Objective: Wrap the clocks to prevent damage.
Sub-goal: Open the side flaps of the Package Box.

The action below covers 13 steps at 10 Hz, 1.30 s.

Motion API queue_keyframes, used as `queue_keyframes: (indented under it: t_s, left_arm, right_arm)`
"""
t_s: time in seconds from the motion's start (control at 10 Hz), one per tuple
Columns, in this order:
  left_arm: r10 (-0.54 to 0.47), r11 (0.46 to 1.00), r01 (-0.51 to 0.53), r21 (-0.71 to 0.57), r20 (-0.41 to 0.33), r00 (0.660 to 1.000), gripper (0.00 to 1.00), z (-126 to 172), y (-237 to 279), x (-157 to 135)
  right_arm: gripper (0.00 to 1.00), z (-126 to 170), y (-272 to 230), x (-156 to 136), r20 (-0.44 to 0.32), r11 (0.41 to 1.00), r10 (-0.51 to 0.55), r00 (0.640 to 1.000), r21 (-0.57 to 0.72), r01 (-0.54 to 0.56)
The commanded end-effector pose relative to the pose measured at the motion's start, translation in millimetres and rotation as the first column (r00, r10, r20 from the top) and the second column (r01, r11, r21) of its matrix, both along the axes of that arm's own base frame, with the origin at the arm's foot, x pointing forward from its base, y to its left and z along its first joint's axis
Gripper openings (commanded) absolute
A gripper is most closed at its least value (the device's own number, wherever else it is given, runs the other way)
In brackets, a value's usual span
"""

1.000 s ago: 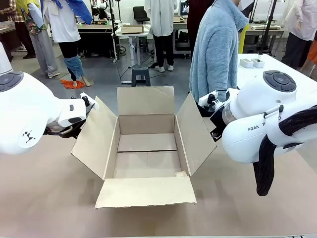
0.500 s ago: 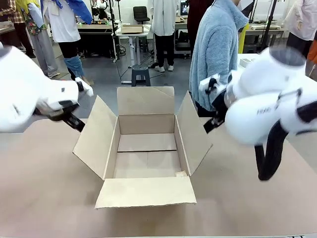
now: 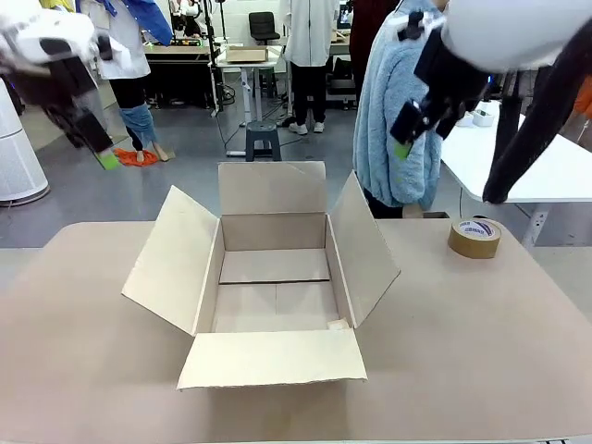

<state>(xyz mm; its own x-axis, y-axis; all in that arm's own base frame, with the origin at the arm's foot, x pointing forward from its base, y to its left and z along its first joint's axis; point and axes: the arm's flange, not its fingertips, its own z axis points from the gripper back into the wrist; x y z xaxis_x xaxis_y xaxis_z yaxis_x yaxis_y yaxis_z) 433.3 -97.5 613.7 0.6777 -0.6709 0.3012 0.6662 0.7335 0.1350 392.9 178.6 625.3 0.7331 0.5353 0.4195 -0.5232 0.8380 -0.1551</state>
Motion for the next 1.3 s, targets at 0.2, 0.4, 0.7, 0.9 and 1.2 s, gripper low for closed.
queue_keyframes:
  t_s: [0.2, 0.4, 0.7, 0.9, 1.2]
  left_arm:
    - [0.000, 1.000, 0.000, 0.000, 0.000, 1.000, 1.00, 0.0, 0.0, 0.0]
    - [0.000, 1.000, 0.000, 0.000, 0.000, 1.000, 1.00, 0.0, 0.0, 0.0]
    - [0.000, 1.000, 0.000, 0.000, 0.000, 1.000, 1.00, 0.0, 0.0, 0.0]
    - [-0.163, 0.983, 0.165, -0.079, 0.028, 0.986, 1.00, 8.8, 0.7, 0.8]
    - [-0.400, 0.825, 0.452, -0.341, 0.214, 0.891, 1.00, 36.0, 27.7, 12.3]
  right_arm:
    - [1.00, 0.0, 0.0, 0.0, 0.000, 1.000, 0.000, 1.000, 0.000, 0.000]
    - [1.00, 0.0, 0.0, 0.0, 0.000, 1.000, 0.000, 1.000, 0.000, 0.000]
    - [1.00, 4.5, 2.6, -0.1, -0.009, 1.000, -0.012, 1.000, -0.019, 0.012]
    - [1.00, 15.6, -8.1, -0.4, 0.102, 0.973, 0.230, 0.968, 0.003, -0.232]
    - [1.00, 32.6, -47.7, 15.2, 0.218, 0.814, 0.507, 0.834, 0.199, -0.546]
